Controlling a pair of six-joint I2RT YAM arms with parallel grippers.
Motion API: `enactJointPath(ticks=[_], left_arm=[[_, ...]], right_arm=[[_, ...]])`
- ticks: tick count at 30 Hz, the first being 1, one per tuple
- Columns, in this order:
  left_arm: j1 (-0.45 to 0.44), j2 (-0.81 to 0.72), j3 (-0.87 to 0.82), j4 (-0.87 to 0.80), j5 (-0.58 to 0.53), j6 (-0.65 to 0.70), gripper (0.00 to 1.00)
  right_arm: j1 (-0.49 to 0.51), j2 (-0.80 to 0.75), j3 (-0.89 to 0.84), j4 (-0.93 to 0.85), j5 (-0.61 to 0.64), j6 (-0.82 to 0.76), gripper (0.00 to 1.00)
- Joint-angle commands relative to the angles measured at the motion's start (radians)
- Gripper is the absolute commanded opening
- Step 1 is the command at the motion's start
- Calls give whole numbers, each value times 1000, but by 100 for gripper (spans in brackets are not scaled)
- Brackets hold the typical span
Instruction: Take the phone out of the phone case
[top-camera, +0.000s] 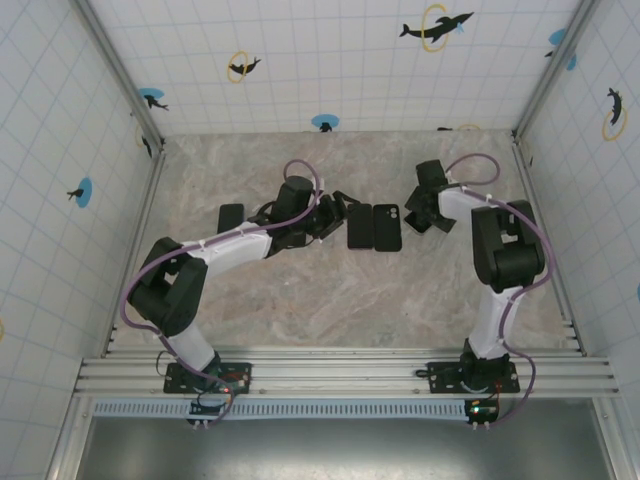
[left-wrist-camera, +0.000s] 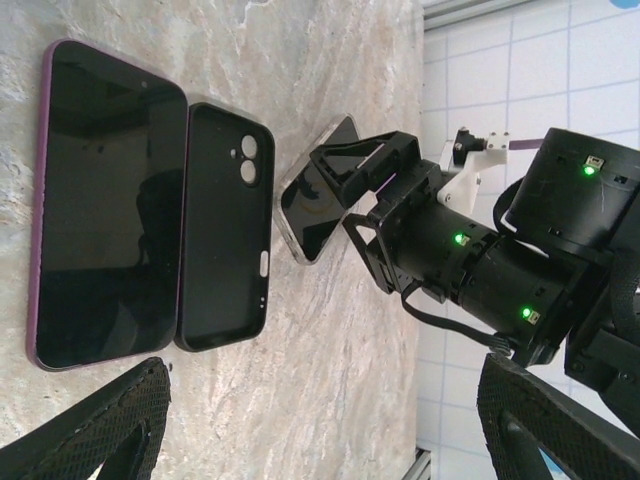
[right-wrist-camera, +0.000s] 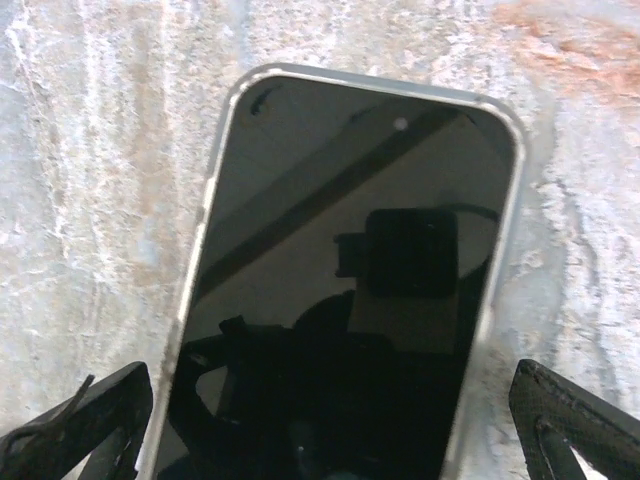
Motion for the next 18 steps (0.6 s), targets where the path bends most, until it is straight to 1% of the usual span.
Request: enactJointPath(ticks=[1,6,10,12,14,18], left_arm=[[8,-28,-11,-22,5,26,82],[12,-26,-6,-28,16,32,82],[19,-24,-3,-39,30,41,82],[24,-25,-5,-39,38,43,82],[29,-26,-8,-39,42,44,82],[36,-27,-18,-28,58,45,82]], right_arm=[[22,46,57,-91,51,31,94],[42,81,83,-125,61,49,94],[65,114,139,-229,108,74,94],[70,130,163,-304,129,112,94],[72,129,154,-340,128,153,94],[72,101,83,-324,112,198,93]])
